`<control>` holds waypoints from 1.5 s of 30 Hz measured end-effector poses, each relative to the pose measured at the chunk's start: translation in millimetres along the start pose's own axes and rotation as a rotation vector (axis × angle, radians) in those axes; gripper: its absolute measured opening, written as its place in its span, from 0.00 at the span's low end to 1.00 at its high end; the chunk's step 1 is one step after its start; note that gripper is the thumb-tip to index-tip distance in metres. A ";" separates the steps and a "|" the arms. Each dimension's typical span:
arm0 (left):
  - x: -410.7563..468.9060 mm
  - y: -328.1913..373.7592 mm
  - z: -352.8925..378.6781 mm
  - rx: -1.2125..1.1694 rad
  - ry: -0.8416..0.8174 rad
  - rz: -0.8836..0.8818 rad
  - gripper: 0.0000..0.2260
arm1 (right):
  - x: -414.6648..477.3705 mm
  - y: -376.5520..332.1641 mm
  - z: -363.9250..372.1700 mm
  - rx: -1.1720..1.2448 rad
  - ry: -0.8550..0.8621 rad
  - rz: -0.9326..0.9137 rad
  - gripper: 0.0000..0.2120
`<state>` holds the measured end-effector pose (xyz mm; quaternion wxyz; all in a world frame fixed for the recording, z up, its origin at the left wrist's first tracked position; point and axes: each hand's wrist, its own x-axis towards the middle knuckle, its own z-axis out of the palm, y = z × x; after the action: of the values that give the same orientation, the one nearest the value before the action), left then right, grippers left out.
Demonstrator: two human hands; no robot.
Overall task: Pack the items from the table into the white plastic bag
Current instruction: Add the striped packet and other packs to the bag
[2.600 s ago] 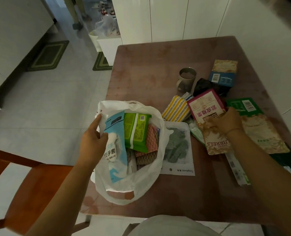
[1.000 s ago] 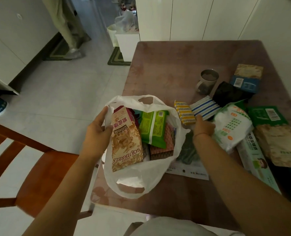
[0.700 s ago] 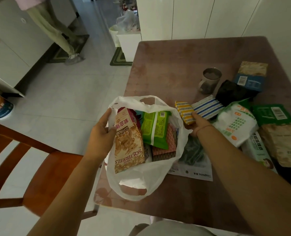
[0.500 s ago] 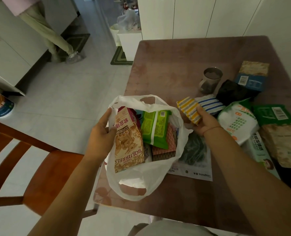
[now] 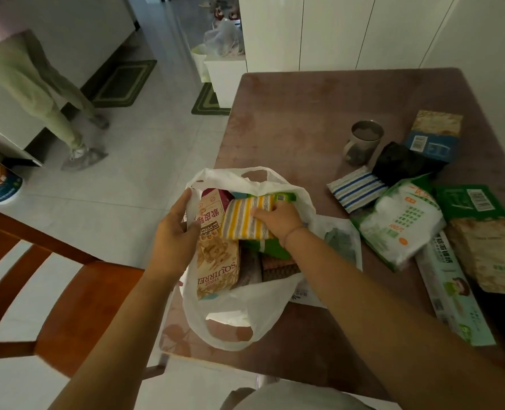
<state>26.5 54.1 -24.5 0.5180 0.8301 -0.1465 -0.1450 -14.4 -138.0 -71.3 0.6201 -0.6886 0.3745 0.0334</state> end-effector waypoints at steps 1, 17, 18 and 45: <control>-0.7 0.5 -0.9 0.008 0.001 0.007 0.23 | 8.6 -6.5 5.3 -0.044 0.060 -0.018 0.21; 6.5 -5.8 4.2 0.123 0.049 -0.019 0.25 | -20.6 99.4 -88.0 -0.233 0.589 0.027 0.23; 6.9 -5.7 5.2 0.131 0.043 -0.019 0.24 | -23.5 113.4 -92.6 -0.288 0.552 0.128 0.27; 4.8 -12.1 11.6 0.138 0.025 -0.024 0.24 | -61.0 83.5 -158.9 0.417 0.573 -0.149 0.15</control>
<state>27.5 47.9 -40.8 0.4595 0.8673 -0.1396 -0.1307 -171.1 -244.6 -73.0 0.6180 -0.5541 0.4806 -0.2831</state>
